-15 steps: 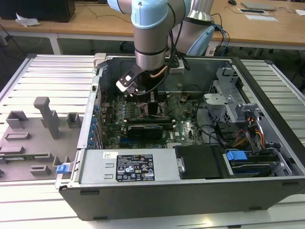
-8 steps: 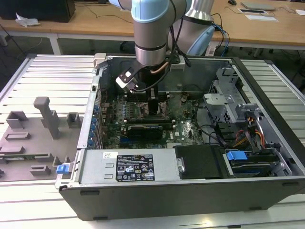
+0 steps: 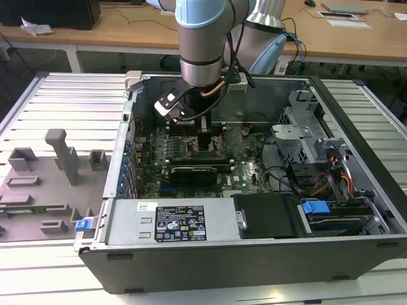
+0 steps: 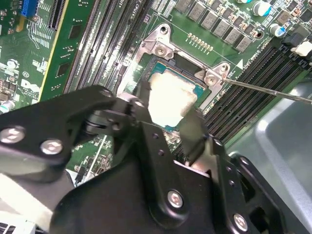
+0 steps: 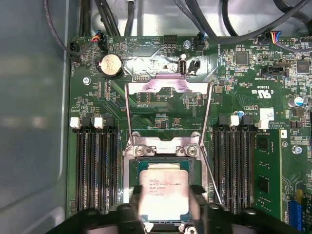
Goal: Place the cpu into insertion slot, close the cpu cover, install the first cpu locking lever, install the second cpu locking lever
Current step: 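Place the cpu into insertion slot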
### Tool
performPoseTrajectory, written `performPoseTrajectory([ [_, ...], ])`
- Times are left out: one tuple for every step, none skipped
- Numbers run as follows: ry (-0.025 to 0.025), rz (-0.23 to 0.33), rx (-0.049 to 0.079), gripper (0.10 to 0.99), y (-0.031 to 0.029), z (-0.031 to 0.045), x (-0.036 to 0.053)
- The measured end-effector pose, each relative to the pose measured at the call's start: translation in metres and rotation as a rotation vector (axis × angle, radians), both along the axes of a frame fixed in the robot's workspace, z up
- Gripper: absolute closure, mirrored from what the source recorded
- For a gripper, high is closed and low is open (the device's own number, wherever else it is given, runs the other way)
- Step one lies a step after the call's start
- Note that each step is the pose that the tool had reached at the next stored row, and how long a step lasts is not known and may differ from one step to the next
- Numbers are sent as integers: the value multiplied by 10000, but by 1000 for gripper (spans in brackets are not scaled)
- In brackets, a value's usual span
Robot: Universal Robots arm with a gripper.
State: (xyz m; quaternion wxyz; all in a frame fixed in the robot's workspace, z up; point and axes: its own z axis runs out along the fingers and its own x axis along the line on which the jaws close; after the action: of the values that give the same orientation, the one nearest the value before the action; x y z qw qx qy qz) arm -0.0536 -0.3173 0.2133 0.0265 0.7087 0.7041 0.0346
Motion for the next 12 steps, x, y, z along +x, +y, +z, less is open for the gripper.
performPoseTrajectory([
  [0,0,0,612,0,0,0],
  [-1,0,0,733,0,0,0],
  [0,0,0,792,0,0,0],
  [0,0,0,976,0,1,0],
  [0,1,0,980,0,1,0],
  [-1,0,0,980,0,1,0],
  [0,0,0,980,0,1,0],
  [1,1,-2,980,0,2,3],
  [10,0,-30,980,1,0,11],
  [39,-1,-80,980,13,-6,26],
  [50,1,-95,980,61,-10,31],
  [54,0,-110,980,106,-15,31],
])
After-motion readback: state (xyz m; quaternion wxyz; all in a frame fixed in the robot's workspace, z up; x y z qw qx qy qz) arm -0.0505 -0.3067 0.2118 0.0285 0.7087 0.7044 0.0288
